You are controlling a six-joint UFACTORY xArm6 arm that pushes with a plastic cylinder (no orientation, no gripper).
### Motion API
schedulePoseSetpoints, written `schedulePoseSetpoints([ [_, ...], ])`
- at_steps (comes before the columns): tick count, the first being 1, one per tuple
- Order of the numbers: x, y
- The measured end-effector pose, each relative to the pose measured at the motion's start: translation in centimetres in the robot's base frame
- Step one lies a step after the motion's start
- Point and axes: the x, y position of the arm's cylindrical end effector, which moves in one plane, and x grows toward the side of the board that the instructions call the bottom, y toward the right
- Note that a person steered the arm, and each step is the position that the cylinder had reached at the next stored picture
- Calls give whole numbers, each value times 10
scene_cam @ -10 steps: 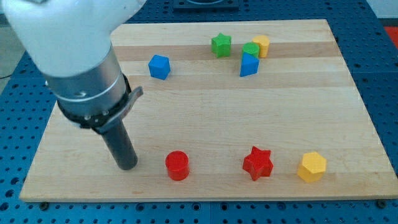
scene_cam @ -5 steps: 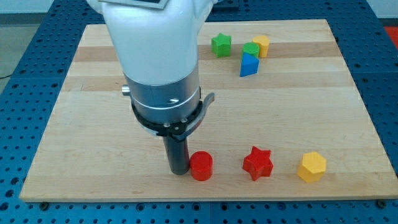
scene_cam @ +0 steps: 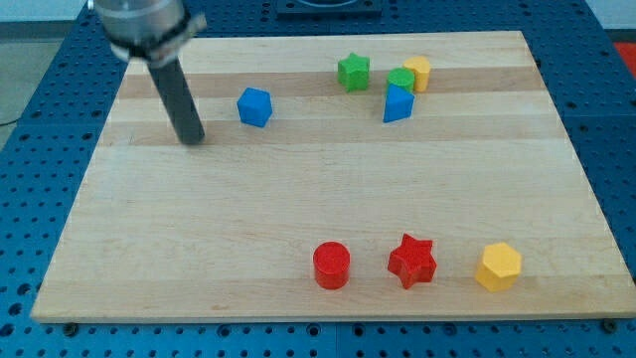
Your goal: Push blue cube towards bottom
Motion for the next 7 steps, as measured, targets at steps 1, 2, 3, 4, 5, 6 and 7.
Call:
schedulePoseSetpoints([
  [1, -101, 18],
  [2, -124, 80],
  [3, -78, 109],
  [4, -23, 109],
  [5, 9, 115],
  [6, 12, 103],
  [7, -22, 74],
])
